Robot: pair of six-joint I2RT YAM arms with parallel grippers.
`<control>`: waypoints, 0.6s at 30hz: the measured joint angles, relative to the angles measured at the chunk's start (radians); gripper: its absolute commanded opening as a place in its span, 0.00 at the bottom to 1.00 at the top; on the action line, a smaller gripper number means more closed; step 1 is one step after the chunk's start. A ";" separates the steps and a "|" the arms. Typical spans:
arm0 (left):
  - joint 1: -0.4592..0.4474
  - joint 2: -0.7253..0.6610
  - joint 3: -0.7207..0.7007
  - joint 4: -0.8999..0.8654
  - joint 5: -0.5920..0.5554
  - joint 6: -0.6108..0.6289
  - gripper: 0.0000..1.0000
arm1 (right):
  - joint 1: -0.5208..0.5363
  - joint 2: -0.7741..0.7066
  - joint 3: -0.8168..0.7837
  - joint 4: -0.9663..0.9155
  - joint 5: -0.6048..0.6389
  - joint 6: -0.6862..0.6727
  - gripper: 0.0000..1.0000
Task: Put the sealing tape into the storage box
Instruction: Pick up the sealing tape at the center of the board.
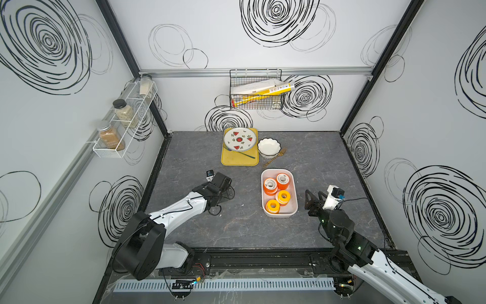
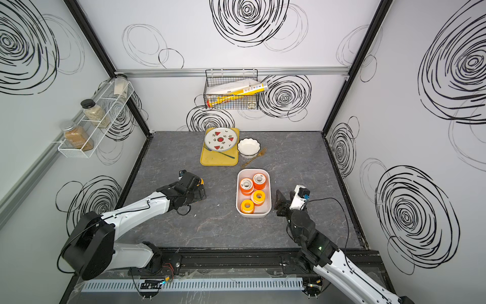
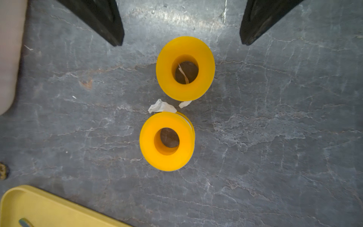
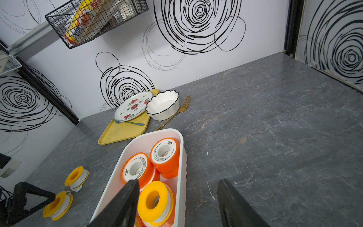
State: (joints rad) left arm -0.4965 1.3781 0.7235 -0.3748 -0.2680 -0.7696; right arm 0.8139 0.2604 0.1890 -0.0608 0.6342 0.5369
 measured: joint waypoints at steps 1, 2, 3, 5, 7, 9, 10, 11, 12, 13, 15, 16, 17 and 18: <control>0.000 0.015 0.000 0.008 0.000 0.000 0.99 | 0.000 0.000 0.000 -0.001 0.000 0.000 0.68; 0.000 0.031 0.000 0.016 0.000 0.000 0.98 | 0.000 0.000 0.000 -0.002 0.000 0.002 0.68; 0.000 0.048 0.000 0.024 0.000 0.000 0.98 | 0.000 0.000 0.000 -0.003 0.001 0.002 0.68; 0.000 0.076 0.000 0.037 0.000 0.000 0.97 | 0.000 -0.001 0.000 -0.005 0.001 0.003 0.68; 0.000 0.101 0.000 0.047 0.000 0.001 0.96 | 0.000 -0.001 0.000 -0.008 0.001 0.003 0.69; 0.000 0.127 0.000 0.058 0.000 0.001 0.95 | 0.000 -0.001 0.000 -0.008 0.001 0.003 0.69; 0.000 0.136 0.000 0.061 0.000 0.002 0.94 | 0.000 -0.001 0.000 -0.009 0.002 0.003 0.69; 0.000 0.145 0.000 0.064 -0.001 0.002 0.93 | 0.000 -0.002 -0.001 -0.010 0.002 0.003 0.69; 0.000 0.153 0.000 0.064 -0.003 0.002 0.92 | 0.000 -0.005 -0.001 -0.011 0.002 0.003 0.69; 0.001 0.158 0.000 0.064 -0.005 0.002 0.91 | 0.000 -0.006 -0.001 -0.011 0.002 0.003 0.69; 0.006 0.167 0.000 0.065 -0.010 0.003 0.89 | 0.000 -0.006 -0.001 -0.012 0.002 0.006 0.69; 0.007 0.169 0.000 0.065 -0.011 0.003 0.88 | 0.000 -0.006 -0.001 -0.013 0.002 0.006 0.69; 0.009 0.171 0.000 0.066 -0.013 0.005 0.87 | 0.000 -0.007 -0.001 -0.014 0.002 0.007 0.69; 0.012 0.172 0.001 0.068 -0.015 0.006 0.86 | 0.000 -0.007 -0.001 -0.014 0.002 0.007 0.69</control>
State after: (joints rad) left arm -0.4847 1.5505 0.7246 -0.3069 -0.2832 -0.7631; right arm 0.8139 0.2535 0.1879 -0.0750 0.6361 0.5442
